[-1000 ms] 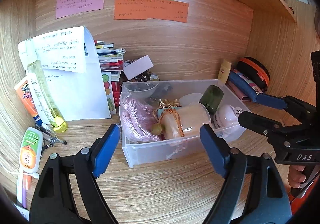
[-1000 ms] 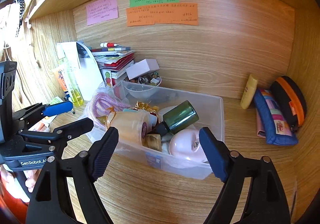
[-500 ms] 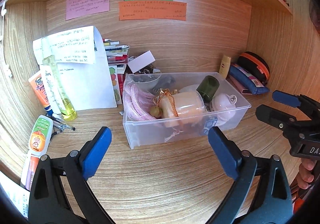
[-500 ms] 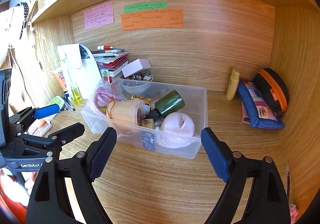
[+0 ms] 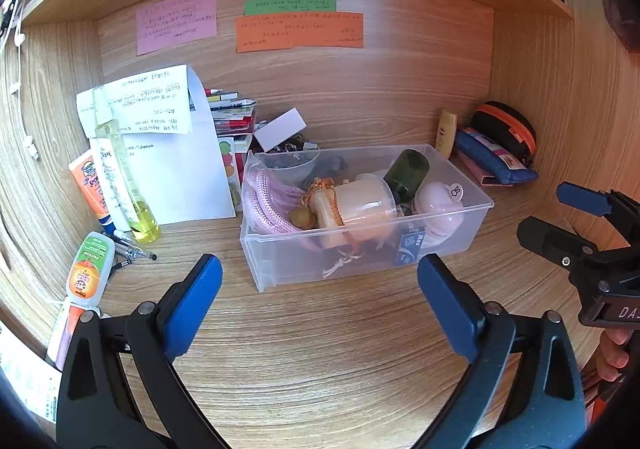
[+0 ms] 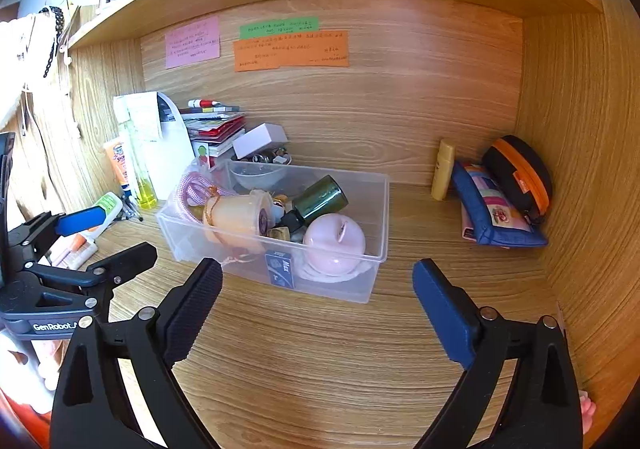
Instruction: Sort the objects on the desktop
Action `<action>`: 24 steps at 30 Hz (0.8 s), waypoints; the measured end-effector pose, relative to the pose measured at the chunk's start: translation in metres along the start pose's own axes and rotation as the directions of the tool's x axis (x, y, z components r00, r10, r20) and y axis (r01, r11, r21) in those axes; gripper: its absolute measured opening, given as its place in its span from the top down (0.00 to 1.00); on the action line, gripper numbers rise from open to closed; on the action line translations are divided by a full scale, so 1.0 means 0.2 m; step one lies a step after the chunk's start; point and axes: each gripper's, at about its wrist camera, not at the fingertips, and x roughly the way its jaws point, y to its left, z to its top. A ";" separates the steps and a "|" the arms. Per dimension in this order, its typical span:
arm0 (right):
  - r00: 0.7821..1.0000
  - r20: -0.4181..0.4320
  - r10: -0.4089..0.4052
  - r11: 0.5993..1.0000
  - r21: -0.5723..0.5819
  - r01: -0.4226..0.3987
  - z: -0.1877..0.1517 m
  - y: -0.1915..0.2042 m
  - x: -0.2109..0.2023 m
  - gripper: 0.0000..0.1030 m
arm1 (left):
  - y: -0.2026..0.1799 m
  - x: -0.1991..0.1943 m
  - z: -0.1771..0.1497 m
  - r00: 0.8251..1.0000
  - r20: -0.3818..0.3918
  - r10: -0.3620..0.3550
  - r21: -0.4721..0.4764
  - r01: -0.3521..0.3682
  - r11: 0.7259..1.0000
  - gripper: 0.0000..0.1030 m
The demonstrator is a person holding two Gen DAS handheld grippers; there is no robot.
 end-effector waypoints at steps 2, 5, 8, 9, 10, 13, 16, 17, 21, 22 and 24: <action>1.000 -0.002 0.001 1.000 -0.001 -0.001 0.00 0.00 0.01 0.07 | 0.00 0.00 0.00 1.000 0.001 -0.004 -0.002 0.004 1.000 0.03; 1.000 -0.007 0.001 1.000 0.000 -0.001 0.00 -0.01 0.02 0.07 | -0.01 0.02 0.00 1.000 -0.001 -0.008 -0.002 0.008 1.000 0.03; 1.000 -0.013 0.001 1.000 0.001 -0.001 0.00 -0.01 0.03 0.07 | -0.02 0.02 0.00 1.000 -0.003 -0.009 0.001 0.009 1.000 0.03; 1.000 -0.013 0.002 1.000 0.001 -0.002 0.00 -0.02 0.03 0.07 | -0.02 0.03 0.01 1.000 -0.004 -0.009 0.001 0.009 1.000 0.03; 1.000 -0.013 0.001 1.000 -0.001 -0.001 0.00 -0.02 0.03 0.07 | -0.02 0.03 0.01 1.000 -0.004 -0.009 0.000 0.009 1.000 0.03; 1.000 -0.013 0.001 1.000 -0.001 -0.001 0.00 -0.02 0.03 0.07 | -0.02 0.04 0.01 1.000 -0.007 -0.012 -0.001 0.012 1.000 0.03; 1.000 -0.010 -0.001 1.000 -0.001 0.001 0.00 -0.02 0.03 0.07 | -0.02 0.04 0.02 1.000 -0.006 -0.014 0.002 0.014 1.000 0.03; 1.000 -0.009 -0.002 1.000 -0.002 0.002 0.00 -0.02 0.03 0.07 | -0.02 0.04 0.02 1.000 -0.005 -0.013 0.004 0.013 1.000 0.03; 1.000 -0.006 0.002 1.000 -0.004 -0.002 0.01 -0.02 0.03 0.07 | -0.02 0.04 0.02 1.000 -0.006 -0.014 0.001 0.014 1.000 0.03; 1.000 -0.006 0.003 1.000 -0.004 -0.003 0.01 -0.02 0.03 0.07 | -0.02 0.04 0.02 1.000 -0.007 -0.015 0.002 0.015 1.000 0.03; 1.000 -0.005 0.004 1.000 -0.006 -0.004 0.01 -0.02 0.03 0.07 | -0.02 0.03 0.02 1.000 -0.005 -0.012 0.000 0.012 1.000 0.03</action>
